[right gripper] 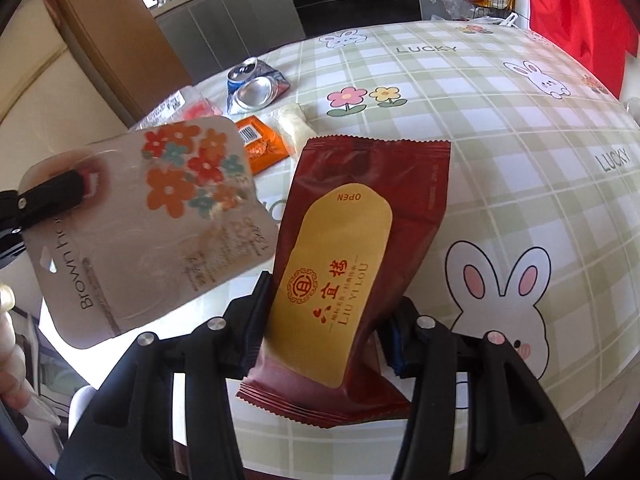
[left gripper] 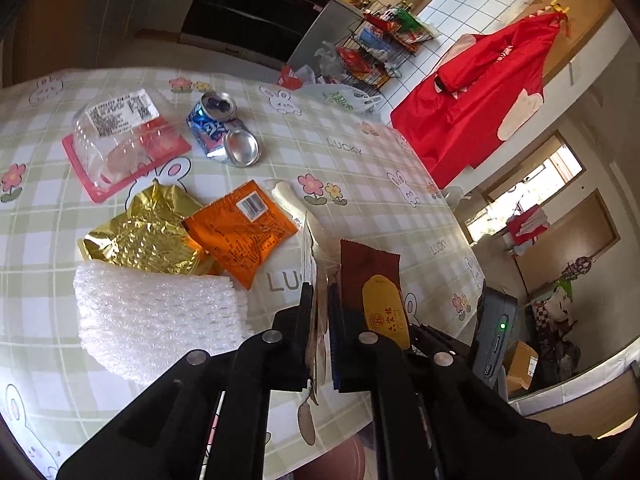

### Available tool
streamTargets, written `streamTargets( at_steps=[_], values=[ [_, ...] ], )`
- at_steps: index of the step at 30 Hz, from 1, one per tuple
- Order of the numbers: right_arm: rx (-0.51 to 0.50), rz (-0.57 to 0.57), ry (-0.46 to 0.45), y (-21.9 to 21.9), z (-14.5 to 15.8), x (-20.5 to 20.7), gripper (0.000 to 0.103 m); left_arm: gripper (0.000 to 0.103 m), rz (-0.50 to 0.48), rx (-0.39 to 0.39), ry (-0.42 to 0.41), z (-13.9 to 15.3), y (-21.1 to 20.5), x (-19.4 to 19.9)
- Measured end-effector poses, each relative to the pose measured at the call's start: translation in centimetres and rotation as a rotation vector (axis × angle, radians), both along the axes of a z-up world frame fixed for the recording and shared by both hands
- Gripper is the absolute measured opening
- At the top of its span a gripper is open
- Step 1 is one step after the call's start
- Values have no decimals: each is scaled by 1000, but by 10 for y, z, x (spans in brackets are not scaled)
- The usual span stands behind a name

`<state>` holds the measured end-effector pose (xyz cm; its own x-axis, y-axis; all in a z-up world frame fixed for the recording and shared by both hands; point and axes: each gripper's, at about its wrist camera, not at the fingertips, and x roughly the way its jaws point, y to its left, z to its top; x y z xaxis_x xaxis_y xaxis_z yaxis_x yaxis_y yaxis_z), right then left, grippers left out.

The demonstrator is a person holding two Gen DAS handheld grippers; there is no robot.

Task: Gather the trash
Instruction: 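Drop the red packet into the bin with the right tool while the left tool holds the tray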

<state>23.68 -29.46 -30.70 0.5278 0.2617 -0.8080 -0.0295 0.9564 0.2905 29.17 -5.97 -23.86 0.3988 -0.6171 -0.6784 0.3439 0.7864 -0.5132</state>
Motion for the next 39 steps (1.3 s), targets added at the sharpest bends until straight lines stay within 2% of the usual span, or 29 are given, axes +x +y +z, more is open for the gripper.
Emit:
streamTargets(
  at_steps=[4, 10, 15, 20, 27, 39],
  values=[
    [-10, -3, -51, -1, 17, -10, 50, 8, 15, 4, -84, 25, 4, -21],
    [-40, 25, -150, 2, 49, -32, 50, 8, 167, -52, -201, 63, 35, -66],
    [-44, 80, -211, 9, 70, -57, 50, 8, 255, -12, -290, 90, 63, -103],
    [-24, 115, -244, 16, 88, -87, 50, 8, 287, -2, -321, 107, 85, -133],
    [-25, 200, -277, 37, 107, -135, 50, 8, 302, -16, -359, 125, 95, -178],
    [-26, 322, -272, 65, 119, -207, 50, 8, 301, -51, -439, 149, 101, -249]
  ],
)
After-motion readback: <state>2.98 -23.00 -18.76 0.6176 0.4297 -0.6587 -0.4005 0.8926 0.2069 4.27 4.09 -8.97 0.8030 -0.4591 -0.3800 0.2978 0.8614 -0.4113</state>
